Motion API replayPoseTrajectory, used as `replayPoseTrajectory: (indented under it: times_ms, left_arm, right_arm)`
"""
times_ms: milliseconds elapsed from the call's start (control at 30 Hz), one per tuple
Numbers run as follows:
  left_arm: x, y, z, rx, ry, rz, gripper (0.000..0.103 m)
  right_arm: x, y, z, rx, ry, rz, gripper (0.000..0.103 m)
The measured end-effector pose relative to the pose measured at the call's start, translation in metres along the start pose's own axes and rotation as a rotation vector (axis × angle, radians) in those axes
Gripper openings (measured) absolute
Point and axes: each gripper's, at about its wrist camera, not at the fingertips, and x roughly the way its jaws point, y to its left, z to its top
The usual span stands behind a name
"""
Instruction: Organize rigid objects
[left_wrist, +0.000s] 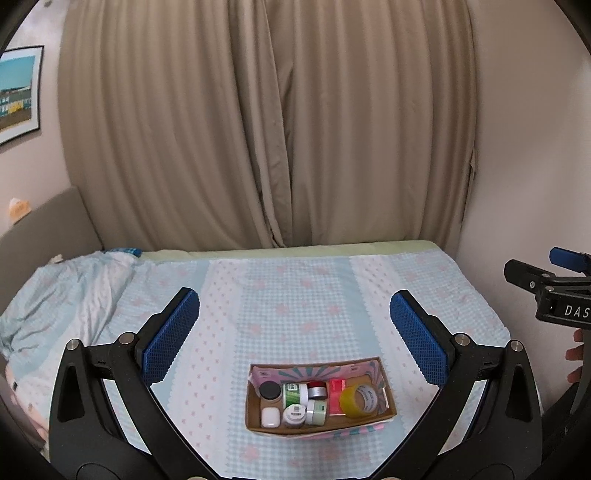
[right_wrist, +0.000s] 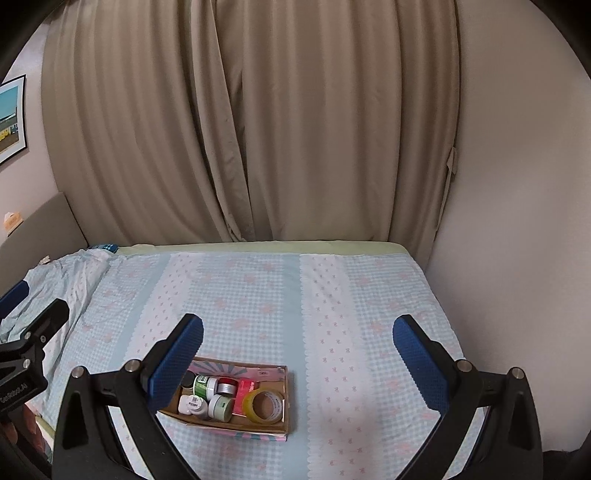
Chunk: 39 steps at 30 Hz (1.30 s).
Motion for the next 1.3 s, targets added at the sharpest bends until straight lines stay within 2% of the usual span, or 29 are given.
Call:
replayPoseTrajectory:
  times_ms: [1300]
  left_arm:
    - [0.0005, -0.0039, -0.0003, -0.016, 0.005, -0.007, 0.103]
  right_arm:
    - [0.0014, 0.0021, -0.0008, -0.003, -0.008, -0.012, 0.102]
